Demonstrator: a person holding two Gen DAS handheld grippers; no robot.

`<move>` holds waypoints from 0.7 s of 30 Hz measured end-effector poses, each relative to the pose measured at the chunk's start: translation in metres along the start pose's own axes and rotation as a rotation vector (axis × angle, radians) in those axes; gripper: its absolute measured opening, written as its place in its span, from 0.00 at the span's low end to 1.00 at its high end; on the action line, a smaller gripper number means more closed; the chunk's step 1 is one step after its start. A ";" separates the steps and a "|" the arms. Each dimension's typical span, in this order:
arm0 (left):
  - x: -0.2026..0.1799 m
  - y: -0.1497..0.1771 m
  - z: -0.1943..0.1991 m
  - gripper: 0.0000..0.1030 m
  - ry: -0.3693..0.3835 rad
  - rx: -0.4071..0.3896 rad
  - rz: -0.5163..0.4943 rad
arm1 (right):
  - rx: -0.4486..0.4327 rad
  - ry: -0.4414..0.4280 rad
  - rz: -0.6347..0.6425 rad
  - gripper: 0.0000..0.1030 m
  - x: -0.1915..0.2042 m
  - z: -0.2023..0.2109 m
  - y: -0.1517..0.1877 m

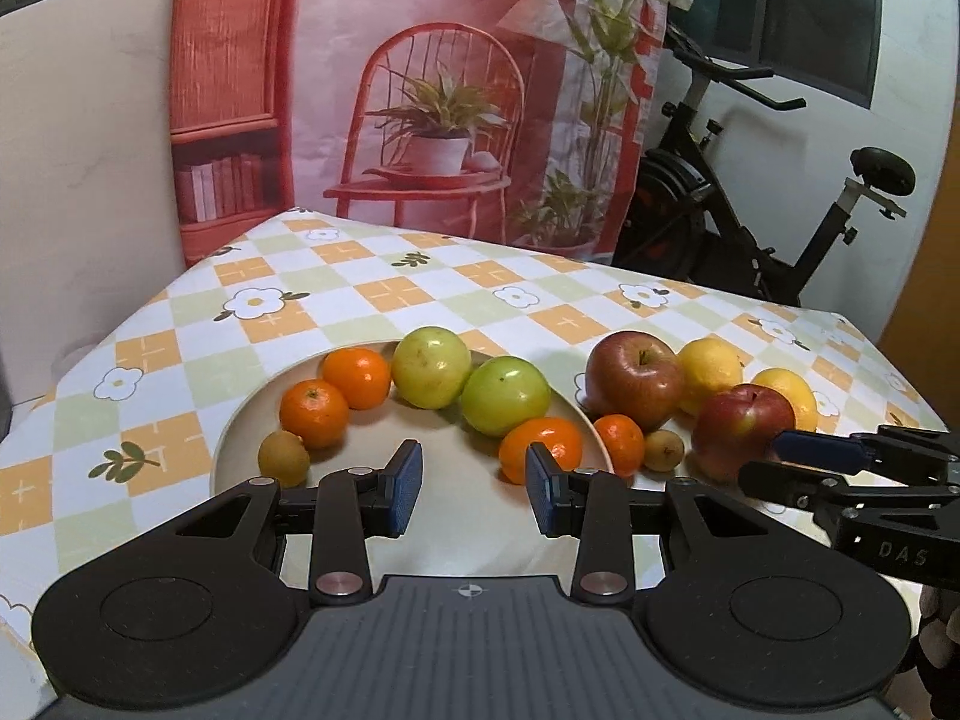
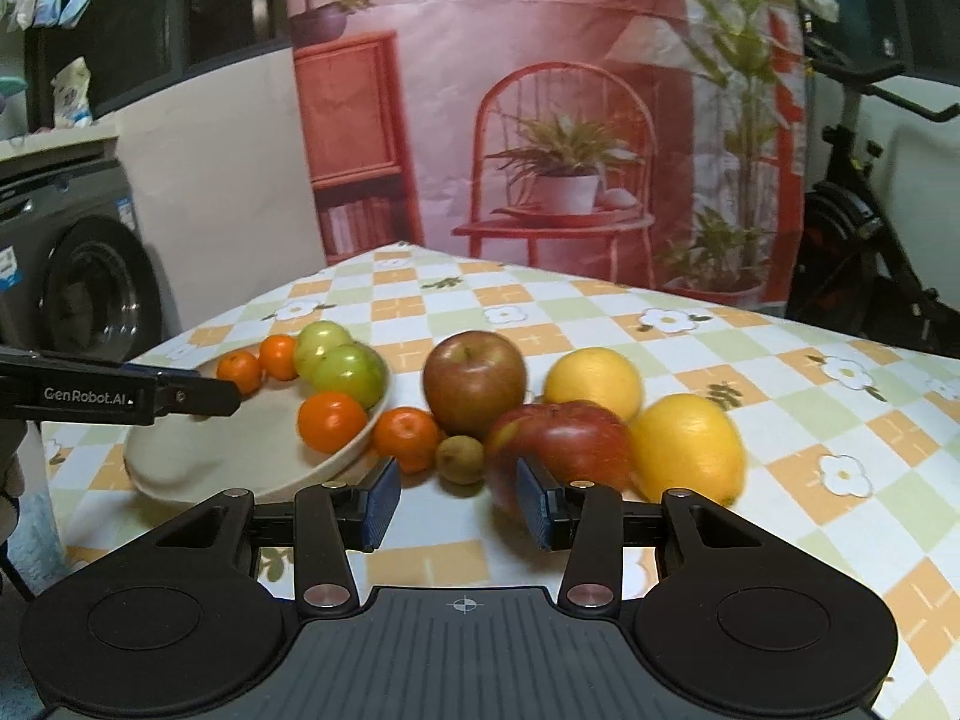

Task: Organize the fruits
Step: 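Open both tools and move them back toward a red apple, then grip the red apple between the left and right tools together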

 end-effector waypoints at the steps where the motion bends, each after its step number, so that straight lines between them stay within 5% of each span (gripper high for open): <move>1: 0.000 -0.001 0.000 0.39 0.000 -0.001 -0.002 | -0.009 0.008 -0.004 0.39 -0.003 0.003 -0.001; 9: -0.012 -0.015 -0.005 0.39 0.052 0.014 -0.008 | -0.050 0.077 -0.047 0.40 -0.028 0.012 -0.007; 21: -0.086 -0.041 -0.043 0.38 0.307 0.119 -0.018 | 0.017 0.065 -0.026 0.50 -0.042 -0.010 0.012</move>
Point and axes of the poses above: each gripper's, at about its wrist camera, not at the fingertips, and z roughly against the way its jaws point, x to its left, y to its underside, the point moved 9 cm from there along -z, roughly the way its jaws point, and after that the axes turned 7 degrees about -y, right-handed, at the moved point
